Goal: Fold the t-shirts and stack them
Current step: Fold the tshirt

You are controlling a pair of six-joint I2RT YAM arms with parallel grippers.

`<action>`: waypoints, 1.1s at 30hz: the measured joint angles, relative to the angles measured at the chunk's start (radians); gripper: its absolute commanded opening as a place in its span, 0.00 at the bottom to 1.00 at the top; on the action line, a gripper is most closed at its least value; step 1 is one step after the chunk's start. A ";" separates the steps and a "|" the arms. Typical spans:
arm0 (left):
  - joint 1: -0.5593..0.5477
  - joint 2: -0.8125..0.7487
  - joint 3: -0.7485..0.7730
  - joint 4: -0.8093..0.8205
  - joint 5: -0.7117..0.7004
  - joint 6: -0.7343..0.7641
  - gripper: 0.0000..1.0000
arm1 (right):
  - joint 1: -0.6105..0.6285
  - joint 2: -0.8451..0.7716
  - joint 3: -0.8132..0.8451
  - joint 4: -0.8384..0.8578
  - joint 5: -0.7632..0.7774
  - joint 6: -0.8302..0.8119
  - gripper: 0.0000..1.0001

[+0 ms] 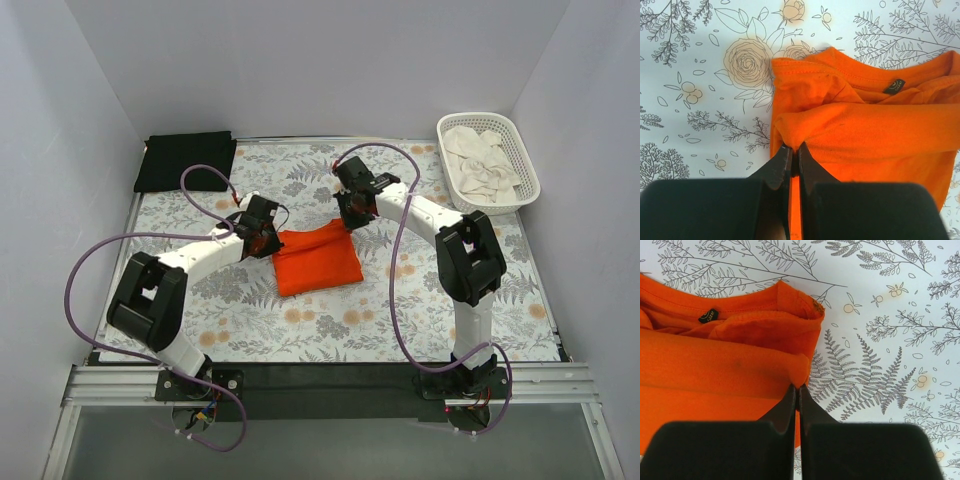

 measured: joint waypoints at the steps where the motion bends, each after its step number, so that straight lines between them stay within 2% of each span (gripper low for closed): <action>1: 0.000 0.005 0.000 0.005 -0.001 0.005 0.01 | -0.001 0.000 -0.003 0.000 0.000 0.003 0.01; 6: 0.000 0.024 0.002 0.021 -0.015 0.022 0.04 | -0.006 0.004 -0.014 0.020 -0.004 0.015 0.01; 8: 0.000 0.034 0.006 0.024 -0.024 0.028 0.10 | -0.006 0.010 -0.014 0.025 -0.005 0.018 0.10; 9: 0.000 0.040 0.010 0.026 -0.029 0.031 0.15 | -0.006 0.013 -0.014 0.027 -0.008 0.021 0.15; 11: 0.000 0.048 0.016 0.023 -0.043 0.042 0.35 | -0.006 0.016 -0.014 0.026 -0.008 0.021 0.32; 12: 0.000 0.050 0.023 0.017 -0.055 0.047 0.35 | -0.007 0.016 -0.014 0.025 -0.006 0.026 0.36; 13: 0.001 0.050 0.028 0.008 -0.068 0.050 0.45 | -0.010 0.014 -0.014 0.025 -0.003 0.025 0.41; 16: 0.006 0.034 0.039 -0.012 -0.094 0.069 0.59 | -0.018 0.001 -0.016 0.023 -0.003 0.030 0.42; 17: 0.006 0.019 0.039 -0.019 -0.097 0.074 0.68 | -0.019 -0.008 -0.019 0.021 -0.004 0.031 0.42; 22: 0.005 -0.108 0.027 -0.038 -0.087 0.097 0.70 | -0.026 -0.108 -0.085 0.044 -0.060 0.032 0.38; 27: 0.001 -0.227 -0.045 -0.036 -0.051 0.107 0.54 | -0.024 -0.180 -0.186 0.121 -0.180 0.027 0.28; 33: 0.000 -0.222 -0.133 -0.034 -0.016 0.123 0.51 | -0.018 -0.176 -0.260 0.193 -0.317 0.016 0.28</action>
